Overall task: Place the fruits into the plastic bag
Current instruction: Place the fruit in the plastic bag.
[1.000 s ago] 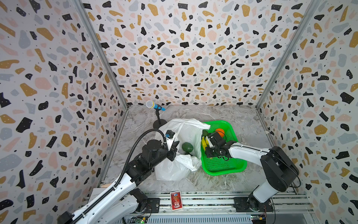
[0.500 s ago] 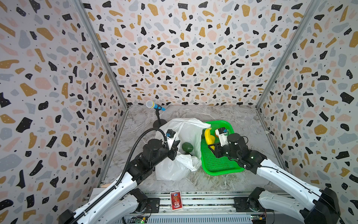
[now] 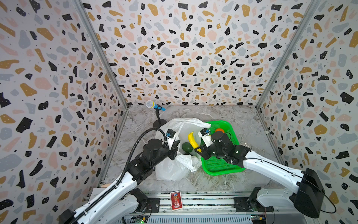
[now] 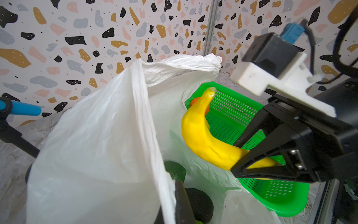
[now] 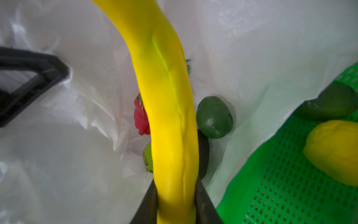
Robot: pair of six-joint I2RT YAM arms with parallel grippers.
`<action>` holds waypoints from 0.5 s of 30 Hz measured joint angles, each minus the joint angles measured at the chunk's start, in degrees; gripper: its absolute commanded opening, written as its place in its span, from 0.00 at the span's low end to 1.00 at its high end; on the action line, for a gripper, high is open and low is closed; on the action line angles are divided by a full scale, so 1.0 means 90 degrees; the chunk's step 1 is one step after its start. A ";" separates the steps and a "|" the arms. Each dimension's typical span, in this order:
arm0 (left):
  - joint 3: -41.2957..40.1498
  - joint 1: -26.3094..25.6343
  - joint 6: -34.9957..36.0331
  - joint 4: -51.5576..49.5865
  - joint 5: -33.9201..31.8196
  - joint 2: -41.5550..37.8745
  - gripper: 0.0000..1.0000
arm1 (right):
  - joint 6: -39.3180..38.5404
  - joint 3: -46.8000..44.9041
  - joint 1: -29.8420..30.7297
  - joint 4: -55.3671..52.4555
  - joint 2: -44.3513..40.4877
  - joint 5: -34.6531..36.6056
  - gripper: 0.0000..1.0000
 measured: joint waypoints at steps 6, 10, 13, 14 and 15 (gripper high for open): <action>0.0000 0.0000 -0.0022 0.0002 0.0019 -0.0017 0.00 | -0.0080 0.0884 0.0087 0.0197 0.1064 -0.0214 0.69; 0.0000 0.0000 -0.0024 0.0002 0.0019 -0.0039 0.00 | -0.0097 0.0831 0.0155 0.0204 0.0974 -0.0131 0.71; 0.0000 0.0000 -0.0022 0.0002 0.0019 -0.0049 0.00 | -0.0109 0.0500 0.0177 0.0216 0.0425 0.0185 0.71; 0.0000 0.0000 -0.0022 0.0002 0.0019 -0.0051 0.00 | -0.0109 0.0301 0.0175 0.0236 0.0112 0.0359 0.71; 0.0000 0.0000 -0.0022 0.0005 0.0022 -0.0051 0.00 | -0.0107 0.0078 0.0168 0.0267 -0.0255 0.0554 0.72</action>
